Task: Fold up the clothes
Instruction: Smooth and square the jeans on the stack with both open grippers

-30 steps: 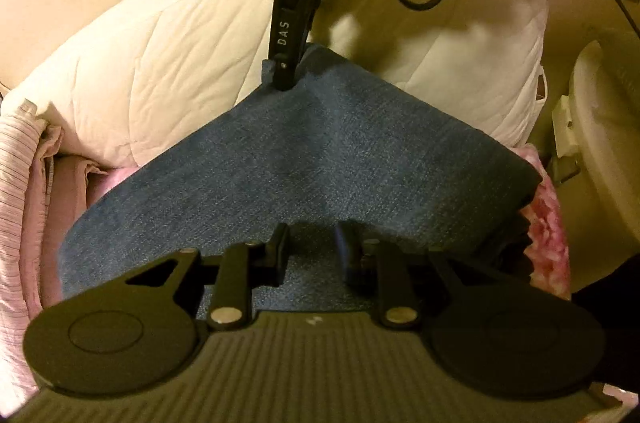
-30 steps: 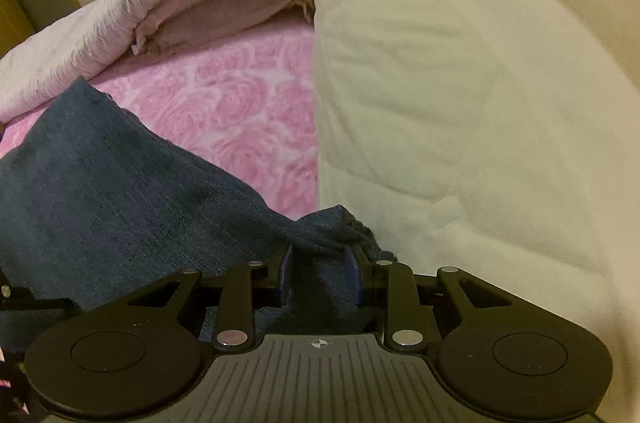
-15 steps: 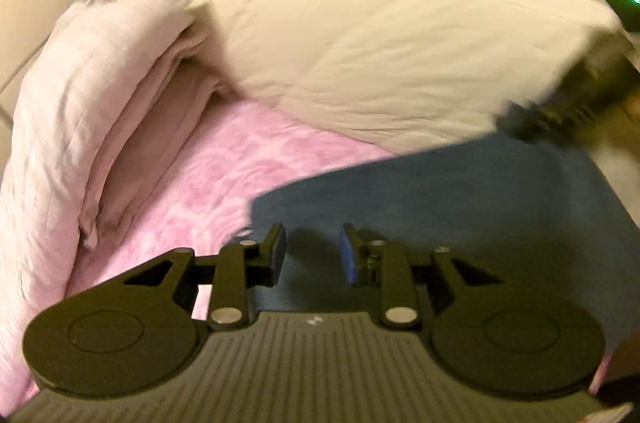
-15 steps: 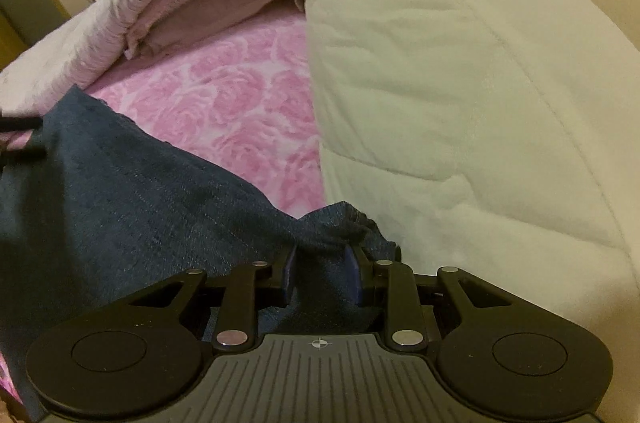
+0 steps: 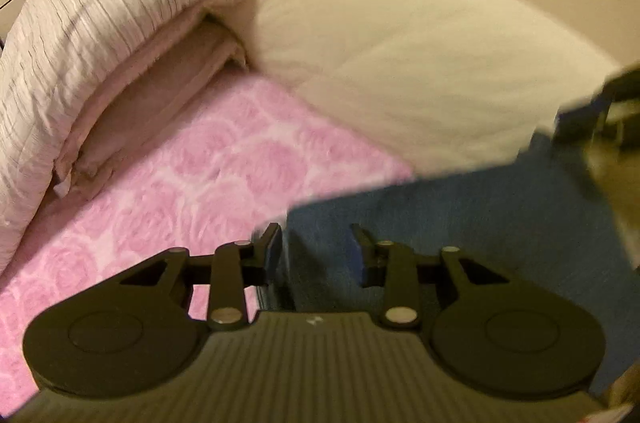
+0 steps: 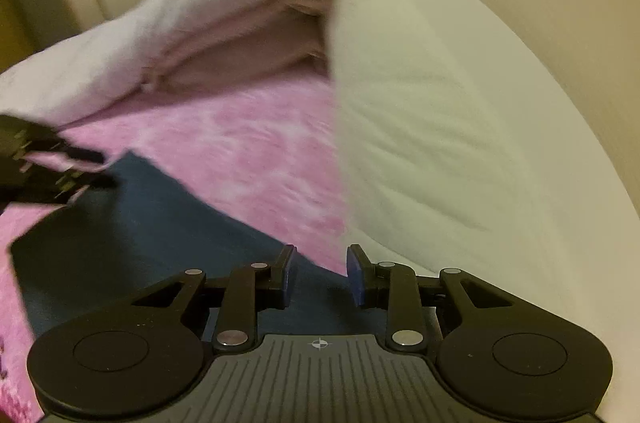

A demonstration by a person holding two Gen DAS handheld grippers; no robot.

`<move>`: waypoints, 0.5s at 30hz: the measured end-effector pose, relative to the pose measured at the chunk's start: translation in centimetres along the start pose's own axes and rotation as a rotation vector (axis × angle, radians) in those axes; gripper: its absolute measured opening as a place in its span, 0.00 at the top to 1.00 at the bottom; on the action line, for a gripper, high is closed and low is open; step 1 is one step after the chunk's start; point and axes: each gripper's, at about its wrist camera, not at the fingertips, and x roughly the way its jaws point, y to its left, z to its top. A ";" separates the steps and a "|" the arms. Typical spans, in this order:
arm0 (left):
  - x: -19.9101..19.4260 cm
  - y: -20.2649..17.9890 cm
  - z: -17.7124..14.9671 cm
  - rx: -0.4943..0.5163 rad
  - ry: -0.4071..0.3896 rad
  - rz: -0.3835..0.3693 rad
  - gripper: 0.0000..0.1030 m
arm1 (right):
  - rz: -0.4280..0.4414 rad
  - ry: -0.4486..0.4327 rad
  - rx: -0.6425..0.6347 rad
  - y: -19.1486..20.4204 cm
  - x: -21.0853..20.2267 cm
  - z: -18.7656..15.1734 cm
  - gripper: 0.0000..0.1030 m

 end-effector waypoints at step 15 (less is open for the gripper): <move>-1.6 0.8 -0.9 0.102 0.000 -0.011 0.74 | 0.081 0.072 -0.051 5.4 -2.5 -4.8 0.66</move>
